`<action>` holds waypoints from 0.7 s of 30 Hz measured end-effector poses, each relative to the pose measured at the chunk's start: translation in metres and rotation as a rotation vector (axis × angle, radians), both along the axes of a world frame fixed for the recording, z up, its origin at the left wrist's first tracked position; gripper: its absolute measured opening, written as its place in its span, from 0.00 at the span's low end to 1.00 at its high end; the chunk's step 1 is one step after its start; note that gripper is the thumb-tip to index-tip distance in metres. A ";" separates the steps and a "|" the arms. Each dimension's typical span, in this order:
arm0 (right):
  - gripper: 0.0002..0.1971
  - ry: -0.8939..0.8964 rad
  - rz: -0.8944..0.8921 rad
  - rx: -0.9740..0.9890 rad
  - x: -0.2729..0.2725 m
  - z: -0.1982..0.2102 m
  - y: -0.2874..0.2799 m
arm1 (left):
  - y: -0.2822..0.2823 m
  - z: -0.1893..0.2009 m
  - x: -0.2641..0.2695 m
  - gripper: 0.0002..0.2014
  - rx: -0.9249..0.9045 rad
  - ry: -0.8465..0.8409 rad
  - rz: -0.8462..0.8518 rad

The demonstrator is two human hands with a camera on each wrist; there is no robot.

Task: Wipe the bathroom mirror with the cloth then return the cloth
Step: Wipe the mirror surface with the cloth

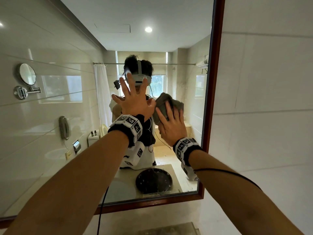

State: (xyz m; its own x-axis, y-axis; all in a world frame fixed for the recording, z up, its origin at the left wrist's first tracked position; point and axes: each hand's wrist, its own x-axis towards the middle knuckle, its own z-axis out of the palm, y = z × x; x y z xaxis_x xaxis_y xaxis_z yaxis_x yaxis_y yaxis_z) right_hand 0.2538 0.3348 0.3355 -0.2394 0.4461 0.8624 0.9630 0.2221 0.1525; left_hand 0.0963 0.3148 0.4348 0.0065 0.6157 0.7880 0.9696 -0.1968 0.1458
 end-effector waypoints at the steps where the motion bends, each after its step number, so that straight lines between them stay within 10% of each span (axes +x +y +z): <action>1: 0.28 0.021 -0.009 0.003 0.002 0.010 0.001 | 0.000 0.000 0.002 0.37 0.005 -0.014 -0.002; 12: 0.33 0.225 -0.128 0.081 0.039 0.141 0.009 | 0.001 0.000 0.002 0.34 0.016 -0.042 -0.026; 21: 0.32 0.421 -0.177 0.133 0.042 0.043 0.017 | 0.002 -0.003 0.002 0.35 0.030 -0.018 0.009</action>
State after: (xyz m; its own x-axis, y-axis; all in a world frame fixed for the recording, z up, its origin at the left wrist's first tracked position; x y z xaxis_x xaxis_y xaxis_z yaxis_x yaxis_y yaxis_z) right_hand 0.2962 0.3514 0.3784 0.2128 0.3281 0.9204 0.9686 0.0536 -0.2430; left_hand 0.0979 0.3170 0.4319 -0.0135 0.5914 0.8063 0.9686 -0.1924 0.1573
